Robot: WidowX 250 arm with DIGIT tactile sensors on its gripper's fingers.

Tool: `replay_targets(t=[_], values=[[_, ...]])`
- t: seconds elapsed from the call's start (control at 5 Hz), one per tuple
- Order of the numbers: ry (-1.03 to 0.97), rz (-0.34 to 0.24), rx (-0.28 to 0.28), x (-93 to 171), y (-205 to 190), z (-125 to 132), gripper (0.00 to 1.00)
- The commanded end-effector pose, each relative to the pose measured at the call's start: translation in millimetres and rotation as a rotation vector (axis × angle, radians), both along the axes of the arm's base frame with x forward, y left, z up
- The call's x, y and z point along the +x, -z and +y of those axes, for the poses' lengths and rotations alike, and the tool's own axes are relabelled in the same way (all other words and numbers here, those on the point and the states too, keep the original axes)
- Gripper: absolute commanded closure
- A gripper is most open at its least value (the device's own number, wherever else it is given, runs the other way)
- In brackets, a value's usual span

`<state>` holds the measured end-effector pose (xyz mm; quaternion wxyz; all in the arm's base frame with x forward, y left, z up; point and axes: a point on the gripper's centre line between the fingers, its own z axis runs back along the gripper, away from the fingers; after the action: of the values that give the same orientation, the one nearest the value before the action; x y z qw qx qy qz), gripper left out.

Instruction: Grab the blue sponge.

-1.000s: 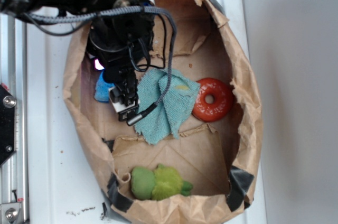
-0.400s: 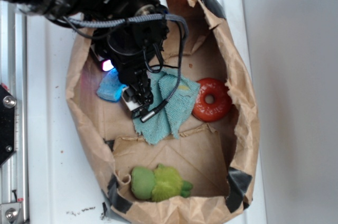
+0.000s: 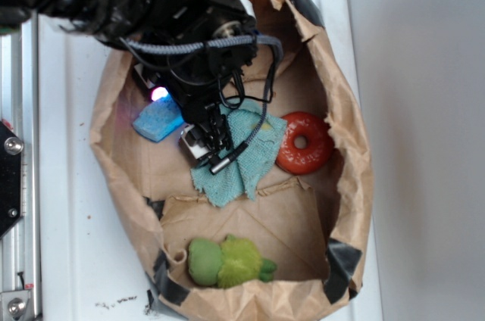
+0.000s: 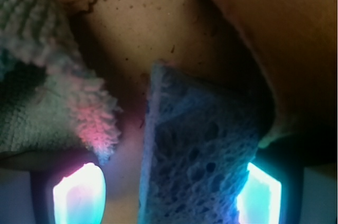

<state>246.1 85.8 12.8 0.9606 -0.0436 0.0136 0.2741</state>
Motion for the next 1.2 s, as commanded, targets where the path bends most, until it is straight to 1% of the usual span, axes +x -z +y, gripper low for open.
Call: replay_targets(t=[0.0, 0.2, 0.4, 0.6, 0.8, 1.0], values=[[0.065, -0.076, -0.037, -9, -34, 6, 1.00], [0.092, -0.104, -0.076, -10, -55, 5, 1.00], [0.130, -0.127, -0.115, -9, -84, -1, 1.00], [0.154, -0.139, -0.110, -2, -123, -18, 1.00], [0.274, -0.189, -0.107, 2, -168, -43, 1.00], [0.427, -0.261, -0.056, -3, -206, -76, 1.00]])
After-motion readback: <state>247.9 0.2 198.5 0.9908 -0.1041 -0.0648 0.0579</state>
